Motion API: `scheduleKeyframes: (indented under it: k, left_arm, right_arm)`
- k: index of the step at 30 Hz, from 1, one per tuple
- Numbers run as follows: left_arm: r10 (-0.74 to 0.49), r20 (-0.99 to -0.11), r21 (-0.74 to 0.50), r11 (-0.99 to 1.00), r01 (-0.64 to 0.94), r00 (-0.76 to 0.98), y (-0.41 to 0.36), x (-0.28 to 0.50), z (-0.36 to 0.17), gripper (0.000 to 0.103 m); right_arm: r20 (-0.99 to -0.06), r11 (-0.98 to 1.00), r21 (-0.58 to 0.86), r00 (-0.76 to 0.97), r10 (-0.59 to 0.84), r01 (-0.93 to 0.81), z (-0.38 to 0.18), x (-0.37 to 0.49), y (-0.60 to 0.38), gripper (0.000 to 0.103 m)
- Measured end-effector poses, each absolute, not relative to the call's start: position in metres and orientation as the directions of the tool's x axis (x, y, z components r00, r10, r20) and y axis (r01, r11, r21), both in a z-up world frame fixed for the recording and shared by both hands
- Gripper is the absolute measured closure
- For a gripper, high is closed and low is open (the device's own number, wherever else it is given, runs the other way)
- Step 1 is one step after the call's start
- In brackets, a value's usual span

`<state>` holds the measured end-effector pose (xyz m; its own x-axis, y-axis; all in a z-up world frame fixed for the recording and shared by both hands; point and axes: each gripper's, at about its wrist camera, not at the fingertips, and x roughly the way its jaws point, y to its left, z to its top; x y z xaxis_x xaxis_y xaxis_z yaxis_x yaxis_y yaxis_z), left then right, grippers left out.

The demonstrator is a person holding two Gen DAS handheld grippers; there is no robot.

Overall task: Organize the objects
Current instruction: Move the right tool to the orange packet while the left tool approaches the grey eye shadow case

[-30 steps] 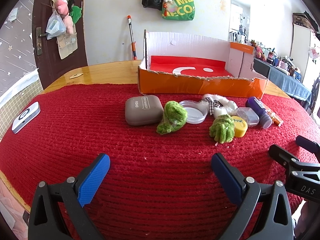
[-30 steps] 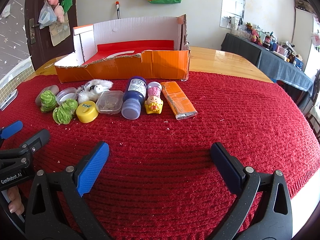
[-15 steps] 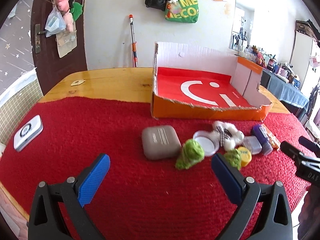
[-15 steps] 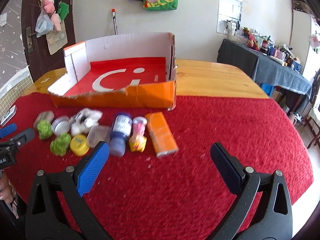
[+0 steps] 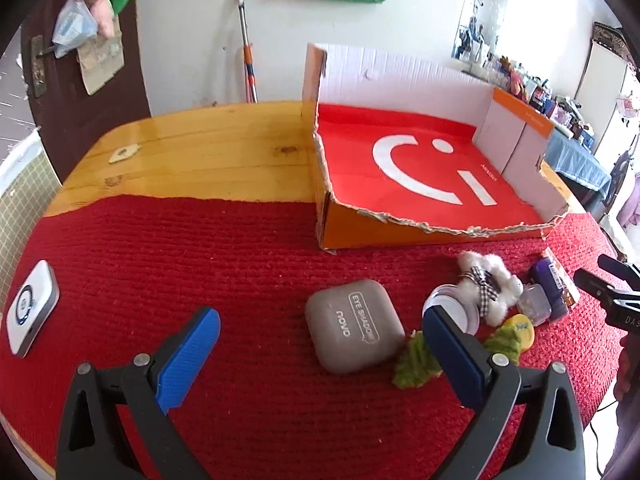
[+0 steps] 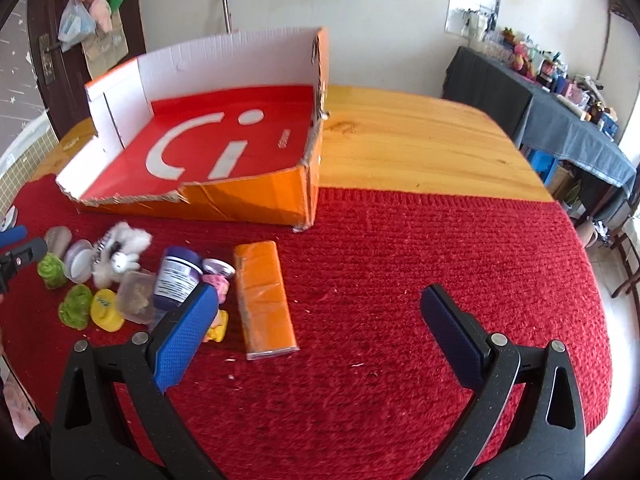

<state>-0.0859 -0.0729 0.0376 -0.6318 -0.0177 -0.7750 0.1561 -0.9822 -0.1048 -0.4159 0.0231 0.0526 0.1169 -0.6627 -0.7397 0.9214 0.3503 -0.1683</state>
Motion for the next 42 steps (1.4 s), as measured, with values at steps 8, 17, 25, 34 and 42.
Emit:
scheduleKeyframes:
  k: [8, 17, 25, 34, 42]
  left_arm:
    - [-0.068, -0.807, -0.097, -0.965, 0.245, -0.587, -0.081, -0.099, 0.029, 0.0]
    - [-0.066, -0.807, -0.059, -0.98, 0.191, -0.586, -0.079, -0.1, 0.027, 0.0]
    - [-0.253, -0.789, 0.01, -0.916, 0.4, -0.56, -0.075, -0.096, 0.03, 0.0]
    - [-0.28, -0.805, 0.032, -0.901, 0.434, -0.523, -0.076, -0.096, 0.019, 0.01]
    - [-0.234, -0.794, -0.039, -0.901, 0.432, -0.56, -0.069, -0.097, 0.022, 0.042]
  right_arm:
    - [-0.781, 0.406, -0.182, 0.119, -0.614, 0.895, 0.038, -0.417, 0.014, 0.0]
    - [-0.805, 0.426, -0.175, 0.12, -0.581, 0.888, 0.031, -0.416, 0.005, 0.0]
    - [-0.811, 0.434, -0.165, 0.129, -0.571, 0.886, 0.033, -0.418, 0.004, 0.0]
    - [-0.806, 0.455, -0.15, 0.158, -0.571, 0.878, 0.035, -0.421, 0.003, 0.0]
    - [-0.788, 0.501, -0.141, 0.209, -0.579, 0.854, 0.034, -0.411, 0.011, 0.027]
